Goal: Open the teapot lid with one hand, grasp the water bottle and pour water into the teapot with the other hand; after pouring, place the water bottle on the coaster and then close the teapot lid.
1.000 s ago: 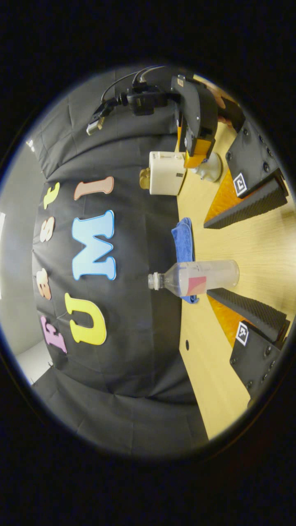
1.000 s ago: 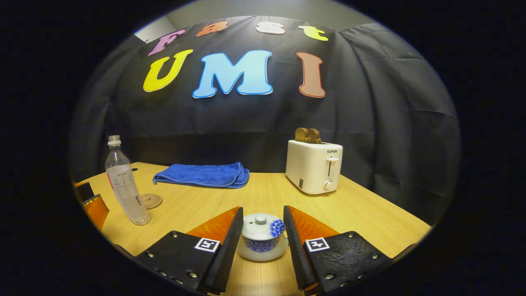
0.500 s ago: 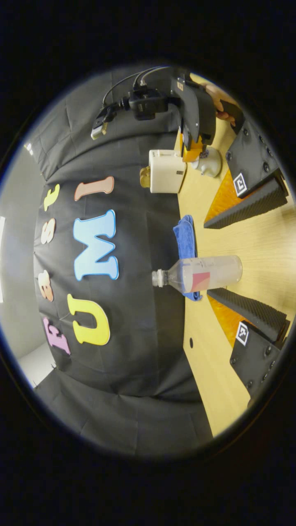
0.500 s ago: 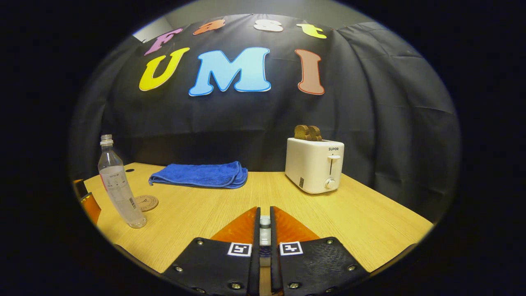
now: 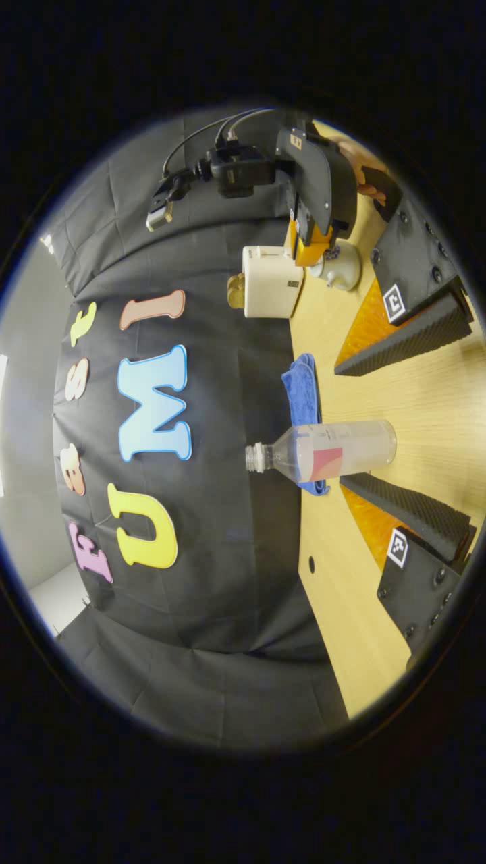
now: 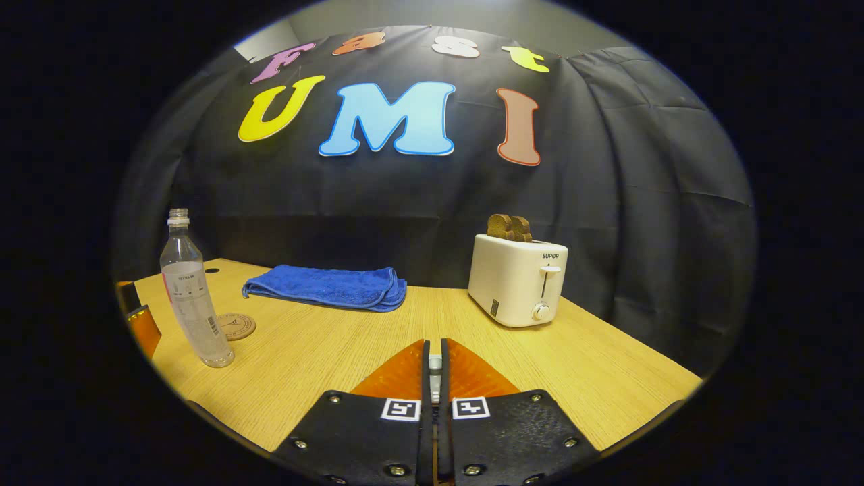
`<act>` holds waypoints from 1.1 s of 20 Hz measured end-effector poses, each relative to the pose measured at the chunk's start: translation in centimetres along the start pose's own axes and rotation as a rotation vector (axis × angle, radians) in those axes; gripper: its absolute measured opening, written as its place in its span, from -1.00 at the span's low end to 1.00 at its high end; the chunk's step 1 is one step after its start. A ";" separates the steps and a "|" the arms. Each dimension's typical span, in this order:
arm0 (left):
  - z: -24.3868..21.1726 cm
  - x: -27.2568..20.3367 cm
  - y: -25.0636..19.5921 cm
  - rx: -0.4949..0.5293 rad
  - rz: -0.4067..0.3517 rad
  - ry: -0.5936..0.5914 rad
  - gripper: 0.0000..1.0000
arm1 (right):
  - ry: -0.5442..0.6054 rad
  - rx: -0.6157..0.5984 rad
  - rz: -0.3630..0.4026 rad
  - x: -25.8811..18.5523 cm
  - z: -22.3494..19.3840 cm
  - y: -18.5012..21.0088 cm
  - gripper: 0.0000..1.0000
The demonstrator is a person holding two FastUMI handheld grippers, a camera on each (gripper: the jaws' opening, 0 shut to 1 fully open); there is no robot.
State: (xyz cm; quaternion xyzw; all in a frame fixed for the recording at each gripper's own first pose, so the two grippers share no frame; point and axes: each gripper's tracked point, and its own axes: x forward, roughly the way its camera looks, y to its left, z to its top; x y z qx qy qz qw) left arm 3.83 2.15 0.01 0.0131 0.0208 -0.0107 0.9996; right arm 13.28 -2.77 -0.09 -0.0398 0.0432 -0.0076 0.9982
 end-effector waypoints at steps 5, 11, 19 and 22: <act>0.1 0.3 -0.4 -0.032 -0.022 -0.011 1.00 | -0.062 0.006 0.020 -1.3 2.2 0.3 -0.94; 0.5 2.4 1.1 -0.014 0.014 -0.026 1.00 | -0.108 0.015 0.078 -4.4 3.7 1.6 -0.94; -0.9 5.9 2.5 -0.031 0.052 0.023 1.00 | -0.115 0.018 0.095 -5.4 3.7 1.5 -0.94; -0.7 7.1 2.7 -0.021 0.049 0.018 1.00 | -0.109 0.021 0.096 -5.3 3.4 1.3 -0.94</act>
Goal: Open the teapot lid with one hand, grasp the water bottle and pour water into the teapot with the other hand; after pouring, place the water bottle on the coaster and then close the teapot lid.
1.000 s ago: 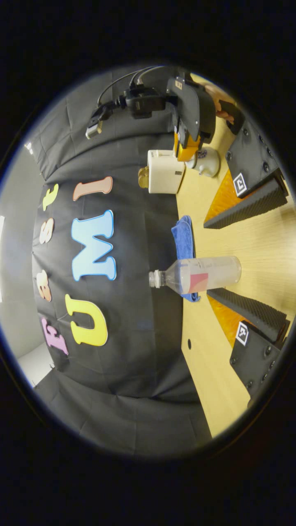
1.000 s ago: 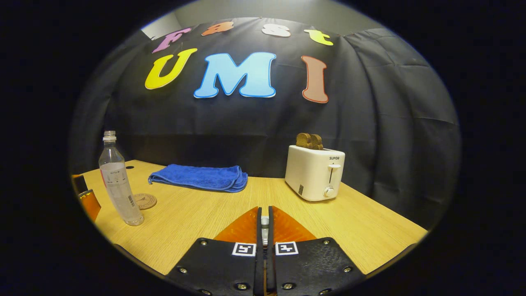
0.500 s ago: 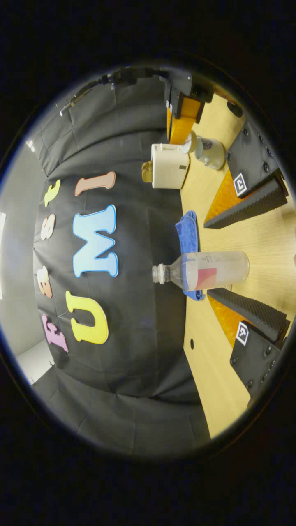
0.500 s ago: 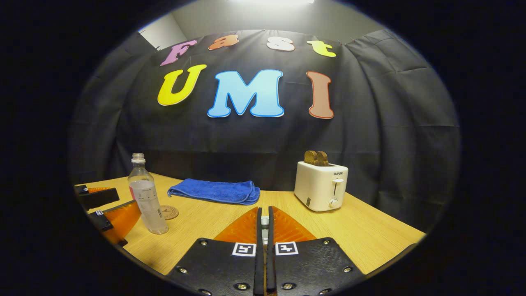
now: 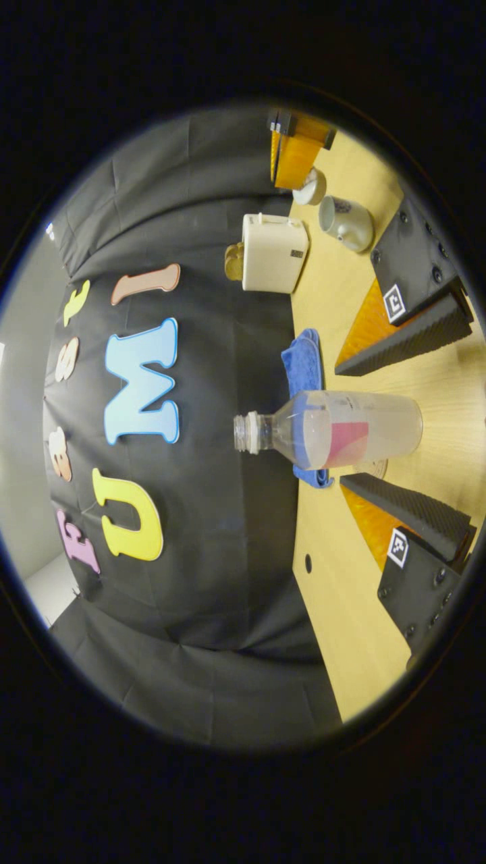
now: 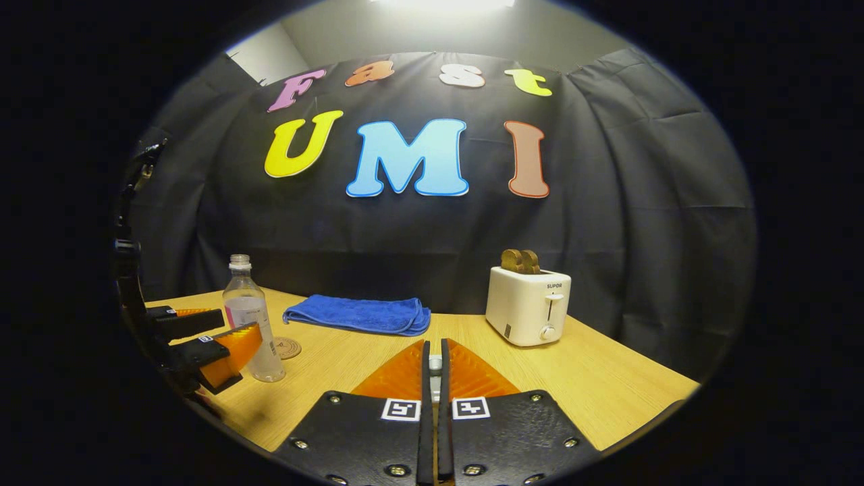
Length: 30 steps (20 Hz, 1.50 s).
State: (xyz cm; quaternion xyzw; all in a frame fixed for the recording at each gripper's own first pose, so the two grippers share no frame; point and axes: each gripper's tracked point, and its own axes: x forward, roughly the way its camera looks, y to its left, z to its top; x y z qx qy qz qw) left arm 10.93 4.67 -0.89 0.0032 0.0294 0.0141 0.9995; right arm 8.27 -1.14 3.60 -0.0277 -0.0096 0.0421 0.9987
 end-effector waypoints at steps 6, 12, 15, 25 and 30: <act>-0.1 2.6 0.2 -0.019 -0.014 0.000 1.00 | 0.007 0.012 0.014 -0.7 -0.4 0.3 -0.94; -0.8 3.9 1.2 -0.103 -0.012 0.030 1.00 | 0.000 0.047 0.055 -2.7 -0.2 1.3 -0.94; -0.9 4.0 1.2 -0.088 -0.010 0.038 0.79 | -0.013 0.054 0.075 -4.7 0.2 1.8 -0.94; -0.6 2.3 -0.4 -0.018 -0.046 0.057 0.72 | -0.006 0.058 0.072 -10.6 -0.9 1.0 -0.94; 1.3 1.5 -2.1 0.101 -0.081 0.015 0.70 | -0.001 0.052 0.068 -13.3 -1.7 0.9 -0.94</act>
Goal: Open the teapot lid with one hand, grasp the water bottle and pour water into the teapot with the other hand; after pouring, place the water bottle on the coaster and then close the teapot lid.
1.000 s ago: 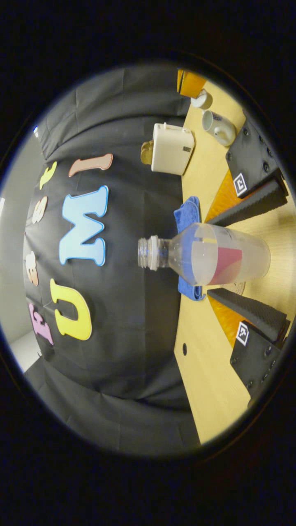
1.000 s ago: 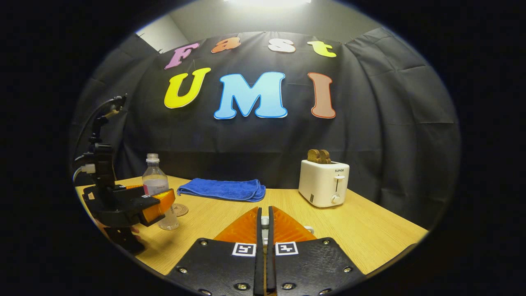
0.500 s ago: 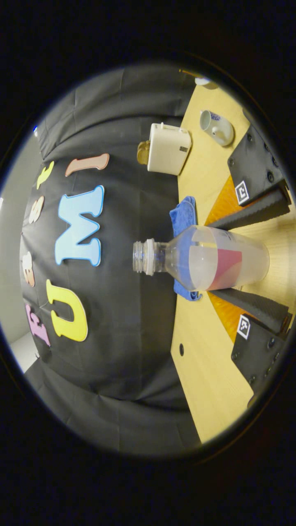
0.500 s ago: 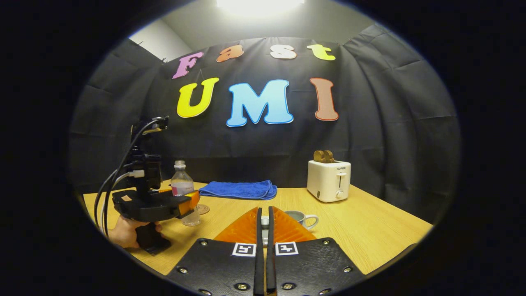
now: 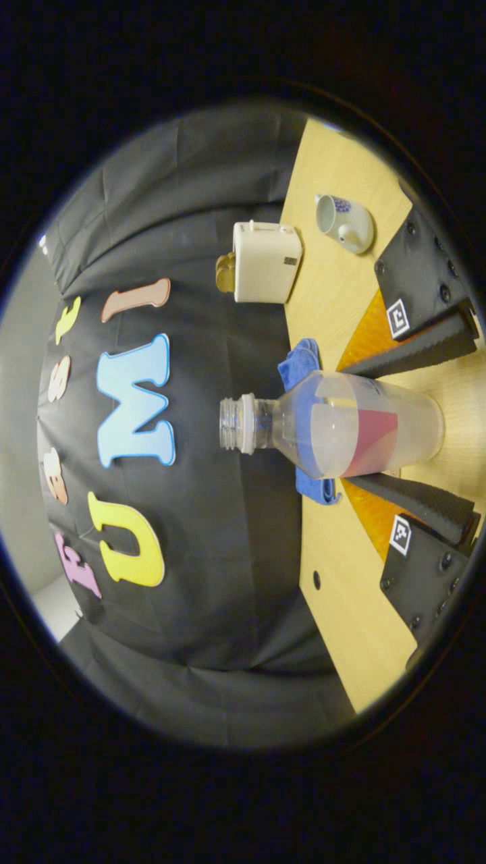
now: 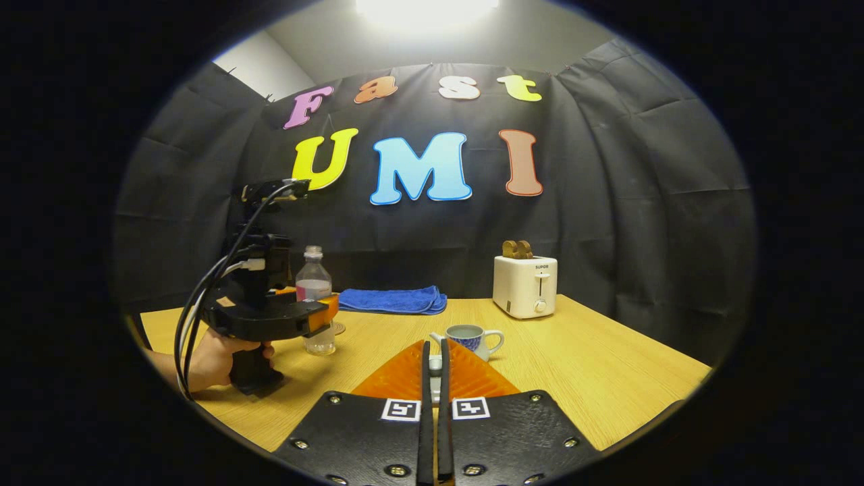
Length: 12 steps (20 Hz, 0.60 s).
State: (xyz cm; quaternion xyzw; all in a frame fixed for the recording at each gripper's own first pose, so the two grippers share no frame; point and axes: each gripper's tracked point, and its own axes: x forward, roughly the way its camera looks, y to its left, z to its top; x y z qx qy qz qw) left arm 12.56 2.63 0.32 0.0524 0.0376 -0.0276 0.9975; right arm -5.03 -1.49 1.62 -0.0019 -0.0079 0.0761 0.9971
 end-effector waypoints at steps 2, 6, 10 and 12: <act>0.7 -0.2 -0.8 0.108 -0.006 -0.020 0.70 | 0.006 0.003 -0.009 -1.2 -0.6 -0.3 -0.94; 0.6 -0.4 -4.2 0.291 -0.063 -0.023 0.69 | 0.023 0.033 -0.030 -2.9 -2.0 -1.1 -0.94; 0.6 -0.1 -6.1 0.425 -0.073 -0.024 0.70 | 0.021 0.041 -0.037 -4.1 -2.0 -1.4 -0.94; 0.4 0.4 -6.8 0.521 -0.076 -0.019 0.70 | 0.033 0.047 -0.028 -4.7 -2.4 -1.1 -0.94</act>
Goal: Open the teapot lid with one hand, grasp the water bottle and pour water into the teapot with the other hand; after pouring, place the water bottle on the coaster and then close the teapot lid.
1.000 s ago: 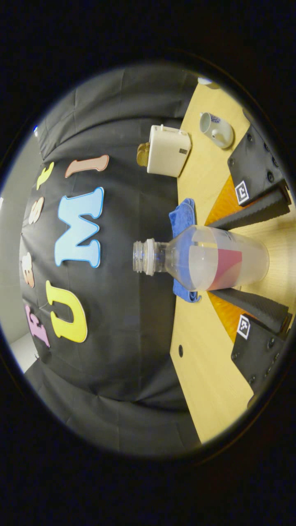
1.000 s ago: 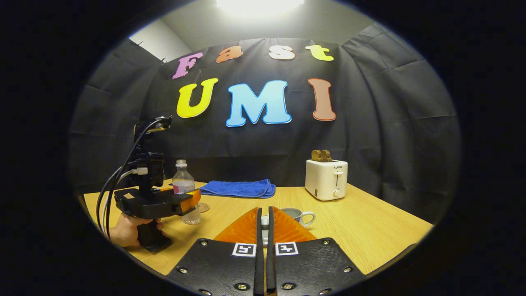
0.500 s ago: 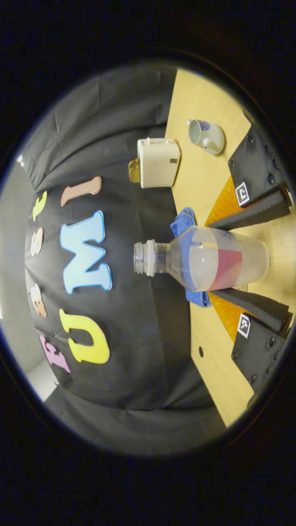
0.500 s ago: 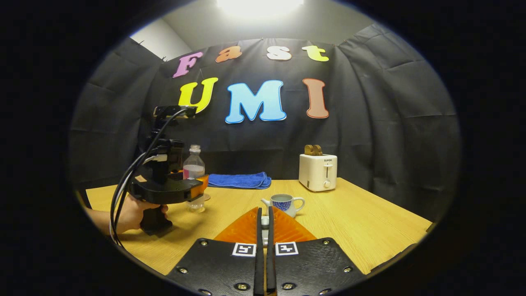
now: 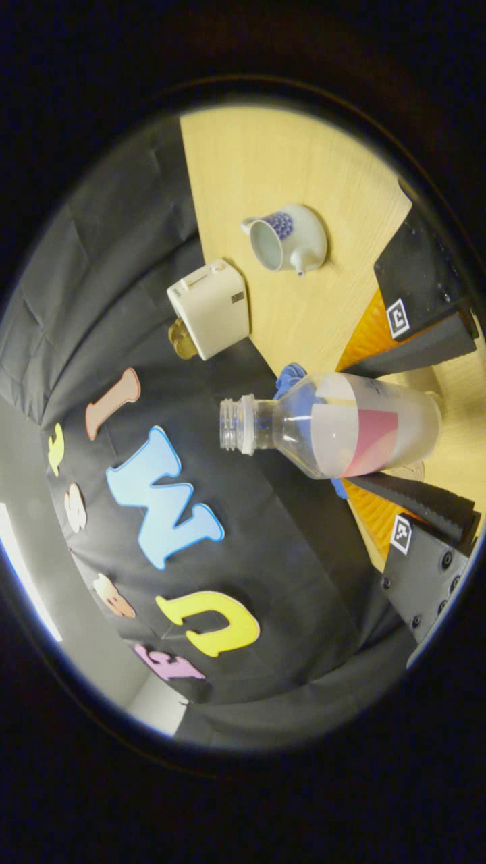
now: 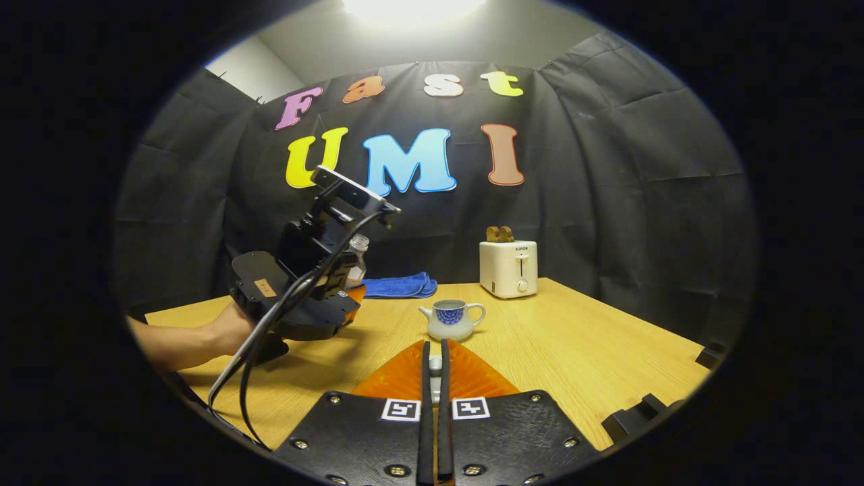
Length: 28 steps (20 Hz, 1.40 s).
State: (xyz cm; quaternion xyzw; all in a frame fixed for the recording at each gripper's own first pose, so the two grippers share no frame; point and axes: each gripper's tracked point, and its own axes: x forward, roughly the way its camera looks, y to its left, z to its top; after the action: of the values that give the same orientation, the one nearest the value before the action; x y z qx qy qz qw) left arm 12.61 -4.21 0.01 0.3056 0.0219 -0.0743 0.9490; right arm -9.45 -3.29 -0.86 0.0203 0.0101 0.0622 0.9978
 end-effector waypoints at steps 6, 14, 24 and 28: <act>0.3 1.2 -1.4 0.210 -0.025 0.031 0.70 | 0.025 0.020 0.010 -1.0 -0.8 0.1 -0.94; 0.0 2.8 -3.8 0.446 -0.059 0.082 0.69 | 0.043 0.038 -0.004 -0.9 -1.4 -0.7 -0.94; 1.5 3.3 -6.9 0.672 -0.104 0.076 0.70 | 0.049 0.059 -0.012 -0.9 -1.4 -1.3 -0.94; 1.4 3.5 -7.7 0.741 -0.113 0.086 0.70 | 0.047 0.062 -0.019 -0.9 -1.3 -1.8 -0.94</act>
State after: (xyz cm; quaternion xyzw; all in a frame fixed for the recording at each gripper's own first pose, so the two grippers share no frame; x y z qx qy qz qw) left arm 14.84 -11.65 -3.55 0.6294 0.0501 -0.1164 0.7666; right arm -10.19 -5.14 -2.17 0.0496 0.0356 0.0529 0.9967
